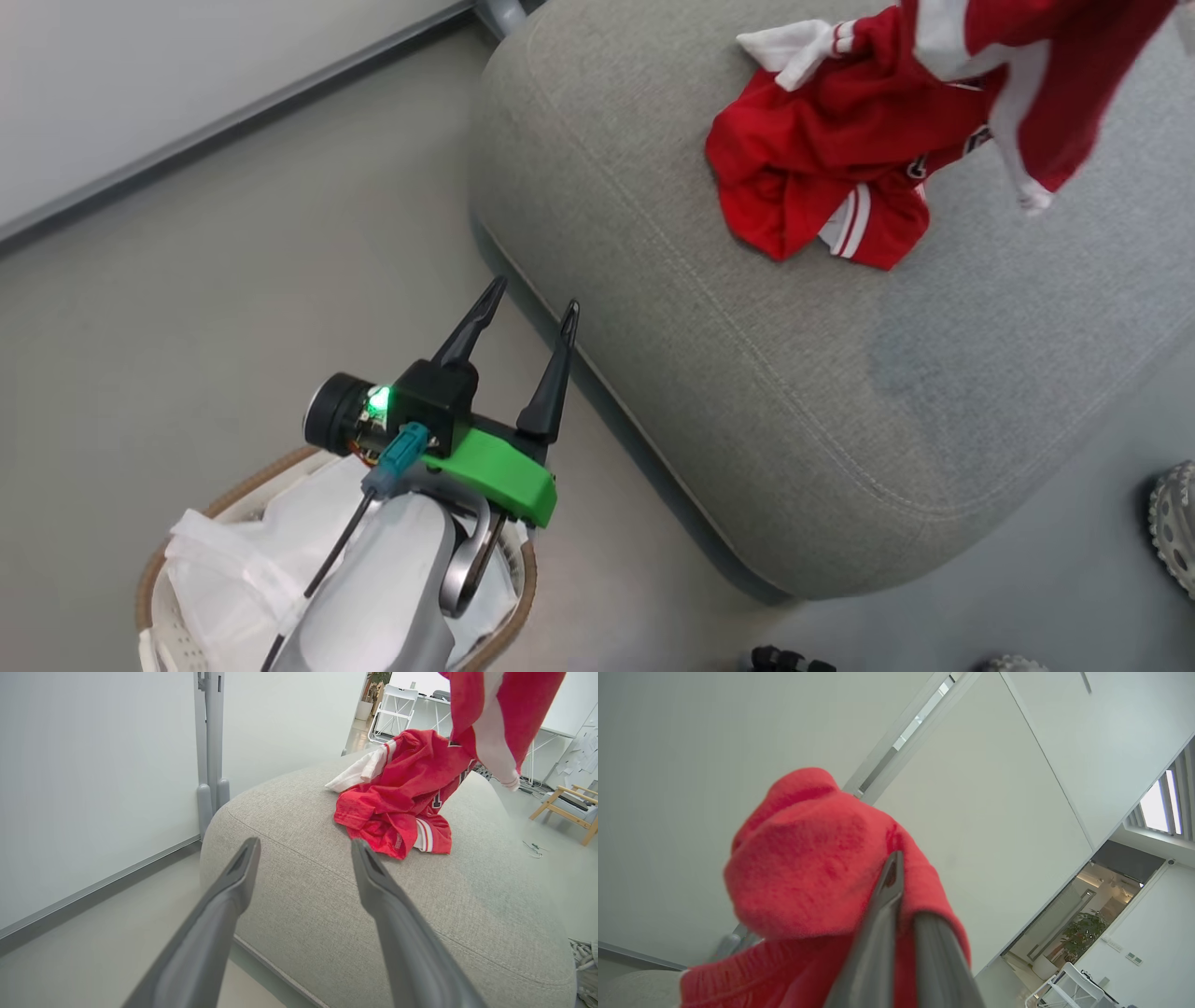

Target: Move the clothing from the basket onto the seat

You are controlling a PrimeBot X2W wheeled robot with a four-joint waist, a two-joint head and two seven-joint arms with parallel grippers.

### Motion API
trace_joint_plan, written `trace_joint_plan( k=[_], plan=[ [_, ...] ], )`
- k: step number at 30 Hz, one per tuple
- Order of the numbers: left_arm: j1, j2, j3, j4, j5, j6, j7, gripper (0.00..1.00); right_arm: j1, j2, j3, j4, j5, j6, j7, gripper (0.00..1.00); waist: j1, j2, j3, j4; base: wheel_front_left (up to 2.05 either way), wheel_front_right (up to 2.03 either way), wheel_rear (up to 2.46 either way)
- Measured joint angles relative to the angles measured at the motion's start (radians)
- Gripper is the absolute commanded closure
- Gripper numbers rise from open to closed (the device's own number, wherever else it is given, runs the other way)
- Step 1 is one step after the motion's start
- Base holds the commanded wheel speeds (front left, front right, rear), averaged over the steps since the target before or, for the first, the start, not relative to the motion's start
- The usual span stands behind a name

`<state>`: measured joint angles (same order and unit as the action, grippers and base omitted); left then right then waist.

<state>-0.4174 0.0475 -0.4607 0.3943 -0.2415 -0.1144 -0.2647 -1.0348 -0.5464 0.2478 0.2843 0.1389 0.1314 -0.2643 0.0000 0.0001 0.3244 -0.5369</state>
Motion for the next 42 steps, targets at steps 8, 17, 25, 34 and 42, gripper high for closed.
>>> trace_joint_plan(
  k=[8, 17, 25, 34, 42],
  plan=[
    [-0.079, 0.0, -0.025, 0.019, 0.019, -0.008, 0.0, 0.0, 0.104, 0.061, -0.042, 0.157, 0.001, 0.0, 0.0, 1.0, 0.0001, 0.0, 0.101, 0.055, 0.0, 0.0, 0.0],
    [-0.105, 0.001, -0.034, 0.034, 0.05, -0.01, 0.0, 0.0, 0.23, 0.143, -0.178, 0.3, -0.031, 0.0, 0.0, 0.97, 0.0001, 0.0, 0.191, 0.13, 0.0, 0.0, 0.0],
    [-0.104, 0.001, -0.065, 0.01, 0.024, -0.013, 0.0, 0.0, 0.372, 0.188, -0.274, 0.352, -0.049, 0.0, 0.0, 0.0, 0.0001, 0.0, 0.179, 0.165, 0.0, 0.0, 0.0],
    [-0.039, 0.001, -0.094, -0.016, -0.012, -0.013, 0.0, 0.0, 0.541, 0.23, -0.353, 0.258, -0.049, 0.0, 0.0, 0.0, 0.0, 0.0, 0.075, 0.147, 0.0, 0.0, 0.0],
    [0.022, 0.001, -0.115, -0.036, -0.037, -0.007, 0.0, 0.0, 0.627, 0.267, -0.375, 0.177, -0.033, 0.0, 0.0, 0.0, 0.0, -0.0001, -0.031, 0.127, 0.0, 0.0, 0.0]
  ],
)
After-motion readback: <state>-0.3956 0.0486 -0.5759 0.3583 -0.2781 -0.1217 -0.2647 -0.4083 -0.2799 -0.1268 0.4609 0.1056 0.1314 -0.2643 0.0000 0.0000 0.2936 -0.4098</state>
